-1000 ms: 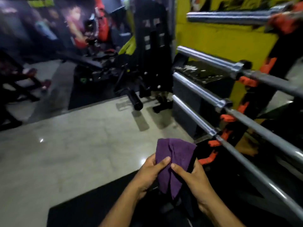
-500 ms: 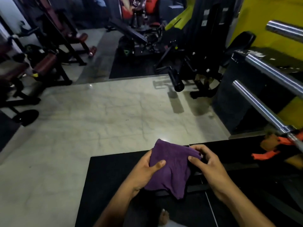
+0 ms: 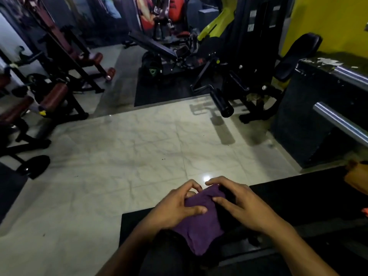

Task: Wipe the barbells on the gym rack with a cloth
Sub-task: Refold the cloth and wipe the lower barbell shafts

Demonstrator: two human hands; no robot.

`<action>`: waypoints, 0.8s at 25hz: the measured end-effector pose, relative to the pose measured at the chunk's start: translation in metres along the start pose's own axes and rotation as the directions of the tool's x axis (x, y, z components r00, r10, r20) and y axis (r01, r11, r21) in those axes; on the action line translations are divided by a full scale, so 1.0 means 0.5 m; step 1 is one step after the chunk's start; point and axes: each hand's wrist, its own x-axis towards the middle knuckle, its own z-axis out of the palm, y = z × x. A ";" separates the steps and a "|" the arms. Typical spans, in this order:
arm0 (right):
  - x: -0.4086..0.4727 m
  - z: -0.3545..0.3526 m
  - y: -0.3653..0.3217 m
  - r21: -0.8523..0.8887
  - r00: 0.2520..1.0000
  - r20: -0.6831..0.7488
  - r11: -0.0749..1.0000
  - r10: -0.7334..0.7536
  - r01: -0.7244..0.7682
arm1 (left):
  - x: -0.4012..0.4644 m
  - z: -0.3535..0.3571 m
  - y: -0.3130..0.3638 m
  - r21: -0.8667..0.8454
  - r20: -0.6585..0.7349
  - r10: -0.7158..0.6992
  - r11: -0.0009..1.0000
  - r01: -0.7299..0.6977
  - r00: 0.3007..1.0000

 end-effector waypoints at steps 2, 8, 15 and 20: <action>0.032 -0.005 0.001 -0.045 0.999 -0.034 0.999 -0.008 0.007 | 0.016 -0.044 -0.029 -0.032 -0.025 -0.007 0.999 0.006 1.000; 0.120 0.001 0.015 -0.184 0.989 -0.108 0.976 0.098 -0.117 | 0.116 -0.115 -0.155 0.084 -0.054 0.093 0.992 -0.089 0.994; 0.280 0.009 -0.023 -0.258 0.915 -0.323 0.907 0.244 -0.333 | 0.303 -0.242 -0.241 -0.026 0.122 0.102 0.995 -0.099 0.987; 0.349 -0.058 -0.107 -0.204 0.819 -0.451 0.853 0.354 -0.481 | 0.425 -0.329 -0.132 0.013 0.365 0.308 0.942 -0.335 0.879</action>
